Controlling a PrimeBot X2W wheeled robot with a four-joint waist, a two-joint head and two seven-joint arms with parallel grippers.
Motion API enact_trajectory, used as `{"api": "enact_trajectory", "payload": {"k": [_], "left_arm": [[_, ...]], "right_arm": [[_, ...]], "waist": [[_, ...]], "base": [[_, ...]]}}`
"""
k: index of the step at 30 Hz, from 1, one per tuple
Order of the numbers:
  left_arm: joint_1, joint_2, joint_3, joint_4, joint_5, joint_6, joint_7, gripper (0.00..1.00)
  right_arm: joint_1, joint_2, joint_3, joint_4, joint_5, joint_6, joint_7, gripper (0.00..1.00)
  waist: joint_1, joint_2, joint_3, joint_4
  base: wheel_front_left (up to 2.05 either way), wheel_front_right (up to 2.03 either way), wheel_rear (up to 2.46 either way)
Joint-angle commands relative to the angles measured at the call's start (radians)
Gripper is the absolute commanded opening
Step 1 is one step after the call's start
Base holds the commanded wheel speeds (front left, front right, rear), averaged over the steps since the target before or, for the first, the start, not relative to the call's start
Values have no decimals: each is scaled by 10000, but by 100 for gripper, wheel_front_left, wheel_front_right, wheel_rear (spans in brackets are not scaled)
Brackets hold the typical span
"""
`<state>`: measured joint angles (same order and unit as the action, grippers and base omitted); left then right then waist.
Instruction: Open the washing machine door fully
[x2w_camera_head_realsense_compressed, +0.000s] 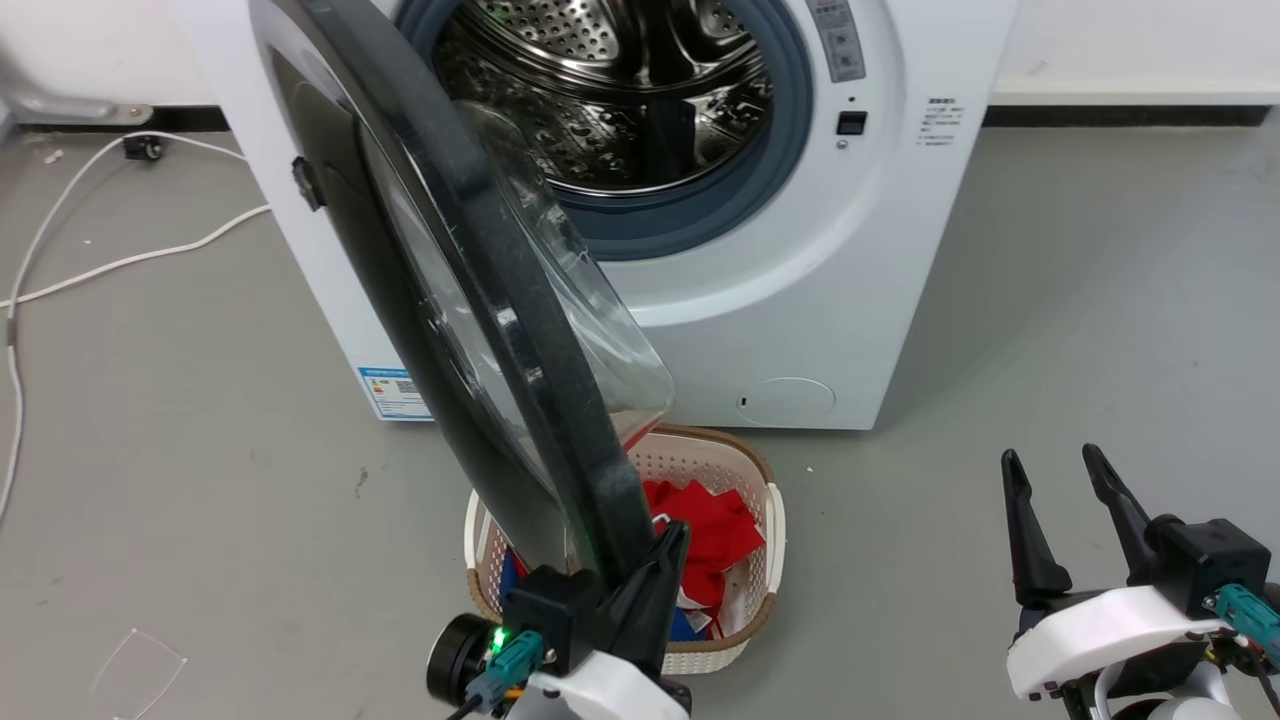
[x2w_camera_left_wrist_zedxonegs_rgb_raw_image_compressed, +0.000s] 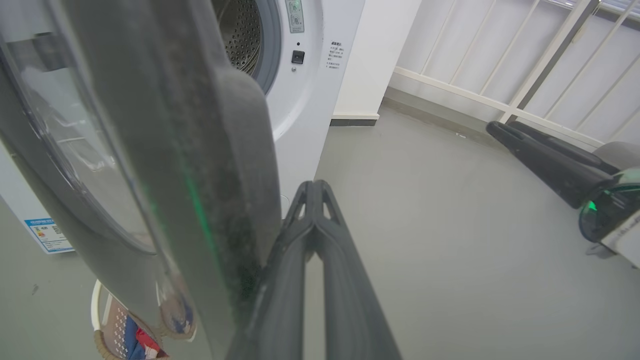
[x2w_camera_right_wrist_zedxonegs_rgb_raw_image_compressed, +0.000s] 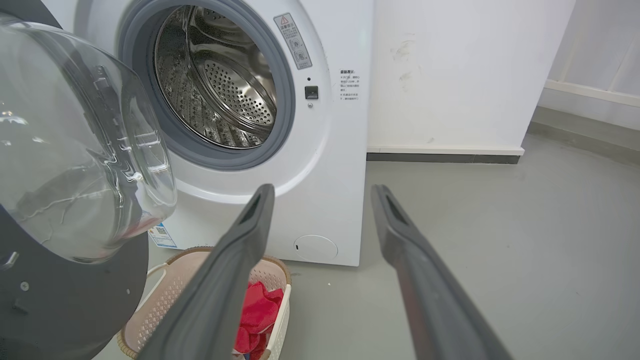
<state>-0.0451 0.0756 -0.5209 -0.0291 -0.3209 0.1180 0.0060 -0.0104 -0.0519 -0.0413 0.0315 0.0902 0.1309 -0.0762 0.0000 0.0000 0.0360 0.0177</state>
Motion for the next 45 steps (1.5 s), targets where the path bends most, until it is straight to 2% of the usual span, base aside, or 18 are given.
{"api": "enact_trajectory", "payload": {"k": [1,13,19,24,26,36,45], "left_arm": [[152,219,271,41,35,217,48,0],[1213,562,716,-1197,133,1090,-54,0],[1480,816,1459,-1635,-32,1522,-300,0],[1463,1254,2317,-1726,-308,1643,-492,0],[1359,1479,2651,-1670,-430,1603,-545,0],[369,2576,4471,-431,-1559,832,-1185,0],[-380,3437,5980,672,-2097,598,-2056,0]], "right_arm": [[57,30,-1,-31,54,-2,-31,100],[430,26,-391,-467,-179,-2,28,100],[617,23,-575,-890,-268,-2,141,100],[733,23,-627,-1162,-256,-2,276,100],[712,23,-619,-1236,-239,-2,313,100],[335,21,-521,-1486,-234,-2,473,100],[219,23,-578,-1526,-212,-2,499,100]], "waist": [[0,0,-41,105],[0,0,-167,1304],[0,0,-154,1885],[0,0,-146,2171],[0,0,-103,2226],[0,0,379,2156],[0,0,726,1959]], "base": [[0,0,0],[0,0,0],[0,0,0],[0,0,0],[0,0,0],[0,0,0],[0,0,0]]}}
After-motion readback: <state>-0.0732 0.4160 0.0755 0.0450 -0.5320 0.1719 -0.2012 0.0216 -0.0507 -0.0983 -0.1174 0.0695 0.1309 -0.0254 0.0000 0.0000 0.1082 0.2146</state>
